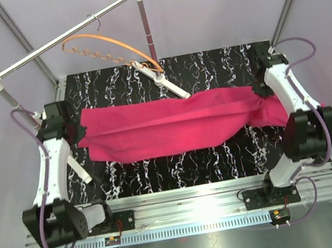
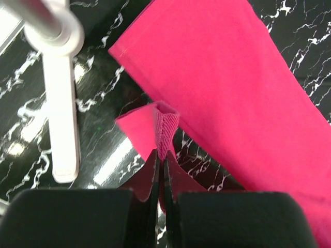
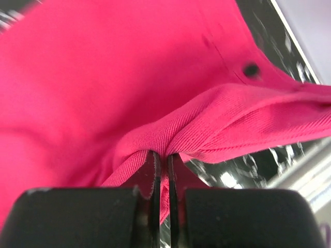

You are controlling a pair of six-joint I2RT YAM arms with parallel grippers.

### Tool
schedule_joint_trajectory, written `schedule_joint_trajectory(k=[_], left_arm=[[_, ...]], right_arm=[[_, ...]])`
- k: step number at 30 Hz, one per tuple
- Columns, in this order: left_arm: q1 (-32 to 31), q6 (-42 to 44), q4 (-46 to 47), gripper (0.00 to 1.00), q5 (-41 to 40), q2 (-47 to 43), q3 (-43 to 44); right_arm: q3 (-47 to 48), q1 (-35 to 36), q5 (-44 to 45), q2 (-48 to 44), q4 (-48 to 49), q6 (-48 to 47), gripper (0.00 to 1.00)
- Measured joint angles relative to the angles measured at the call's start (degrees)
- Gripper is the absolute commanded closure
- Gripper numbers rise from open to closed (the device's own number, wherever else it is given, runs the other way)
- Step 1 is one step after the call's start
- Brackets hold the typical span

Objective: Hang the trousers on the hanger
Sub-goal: Fold the trousers

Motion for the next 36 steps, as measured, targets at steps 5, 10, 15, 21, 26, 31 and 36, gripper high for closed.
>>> schedule_joint_trajectory(k=[5,10,15,21,26,31,36], left_arm=[[-0.44,1.11,1.68,1.0,0.33,9.68,7.08],[-0.85,2.21,2.43,1.0,0.33,19.85,16.06],[-1.31,3.32,2.8,1.0,0.31,28.11,21.38],[-1.53,4.15,3.37,1.0,0.22,34.01,24.74],[-3.04,4.96,4.44,1.0,-1.92,37.81,28.96],[-3.67,6.12,6.4,0.55,-3.8,38.51,29.88],[-2.67,9.09,8.94,0.01,-10.34,38.51,31.21]], right_arm=[[11.8,0.5,-0.87,12.79,1.62,-3.87,0.98],[21.44,1.03,-2.1,25.7,1.68,-6.73,0.99],[25.27,1.2,-2.51,32.96,1.6,-8.35,0.99],[28.13,1.2,-2.54,35.06,1.31,-9.53,0.98],[31.58,1.2,-1.81,35.21,0.55,-10.32,0.96],[34.07,1.2,-1.4,35.41,-0.11,-10.99,0.3],[35.56,-0.31,2.36,35.67,0.15,-12.48,0.0]])
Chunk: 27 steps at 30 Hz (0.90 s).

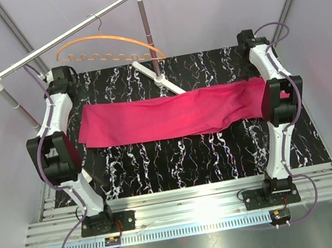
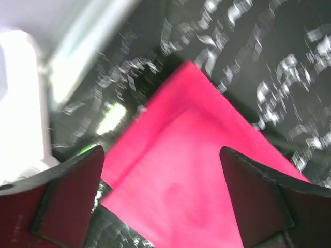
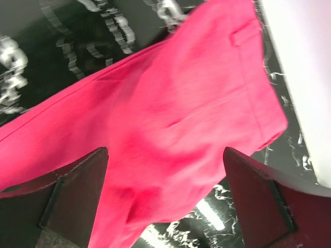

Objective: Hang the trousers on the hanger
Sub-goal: Fold the trousers

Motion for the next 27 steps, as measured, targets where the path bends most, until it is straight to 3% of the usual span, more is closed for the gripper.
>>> schedule_joint_trajectory(k=[7,10,16,27], left_arm=[[-0.46,4.33,2.54,0.01,-5.79,-1.44,-3.69],[-1.9,5.66,1.88,0.13,-5.77,-1.42,-5.75],[-4.22,6.38,-1.51,0.24,-5.9,-0.96,-8.63],[-3.89,7.45,-4.13,0.28,-3.54,8.0,-9.99]], right_arm=[[-11.5,-1.36,1.55,-7.76,2.93,0.28,0.0],[-17.77,-1.18,0.22,-15.06,4.55,0.94,0.0],[-26.53,-0.81,-1.46,-28.04,8.74,1.57,0.0],[-34.84,-0.76,-2.97,-33.79,12.04,1.11,0.0]])
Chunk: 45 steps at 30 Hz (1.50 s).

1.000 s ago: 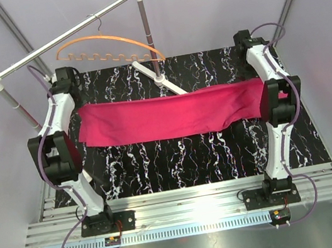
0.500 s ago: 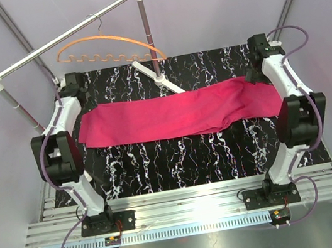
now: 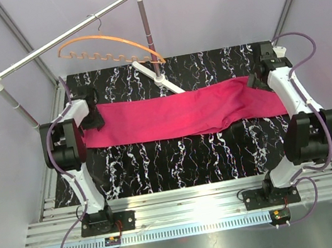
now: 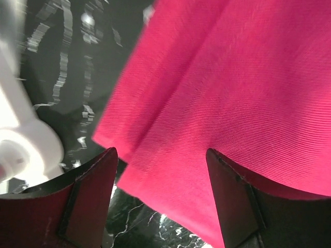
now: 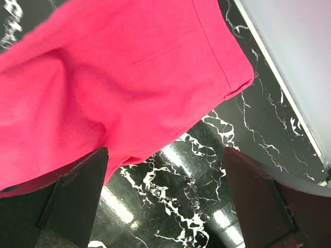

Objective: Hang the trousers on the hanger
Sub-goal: Fold the trousers

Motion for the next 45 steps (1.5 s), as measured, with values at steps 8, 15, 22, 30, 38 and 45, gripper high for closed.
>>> schedule_joint_trajectory(k=[8,15,22,30,38,45], left_arm=[[0.02,0.04,-0.48,0.4,1.01,1.53,0.63],[0.57,-0.26,-0.66,0.58,2.32,2.36,1.33],[0.94,-0.33,-0.63,0.8,2.62,2.69,1.38],[1.36,0.0,-0.66,1.0,3.1,3.28,1.84],[1.95,0.09,-0.76,1.0,3.65,3.21,2.03],[2.93,-0.22,-0.7,1.0,3.41,-2.51,0.52]], right_arm=[[-0.11,0.0,0.07,-3.45,1.44,-0.07,0.0],[-0.48,0.0,0.22,-3.98,1.68,-0.11,0.0],[-0.81,0.0,0.28,-3.98,1.7,-0.24,0.0],[-1.25,0.0,0.59,-4.11,1.97,-0.28,0.0],[-1.77,0.0,0.68,-4.79,2.1,-0.46,0.0],[-1.77,0.0,0.68,-4.92,2.25,-0.5,0.0]])
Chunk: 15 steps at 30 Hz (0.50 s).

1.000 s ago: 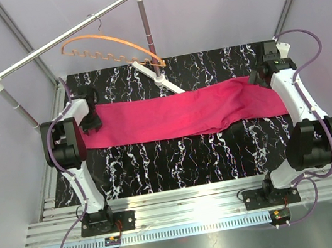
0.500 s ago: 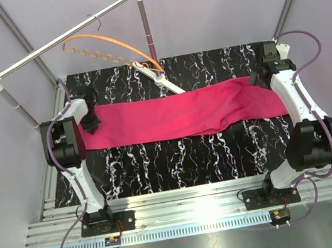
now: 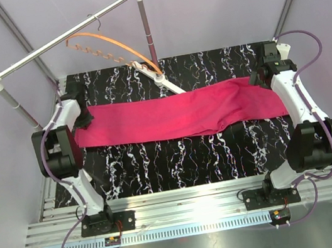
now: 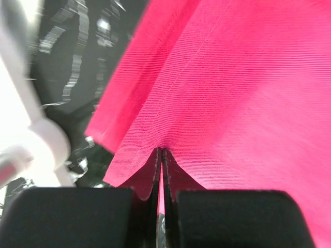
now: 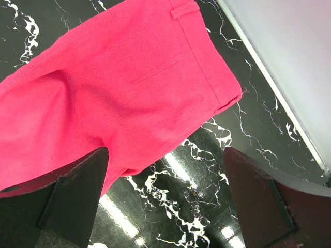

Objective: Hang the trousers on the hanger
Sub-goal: Fold the trousers

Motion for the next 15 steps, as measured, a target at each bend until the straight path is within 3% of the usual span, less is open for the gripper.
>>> schedule_joint_trajectory(k=[7,15], left_arm=[[3.21,-0.39,1.03,1.0,0.04,-7.89,1.03],[8.83,-1.27,1.7,0.99,3.04,0.42,3.26]], right_arm=[[0.0,0.0,-0.04,0.0,0.09,0.0,0.0],[0.0,0.0,-0.24,0.0,0.55,-0.09,0.0]])
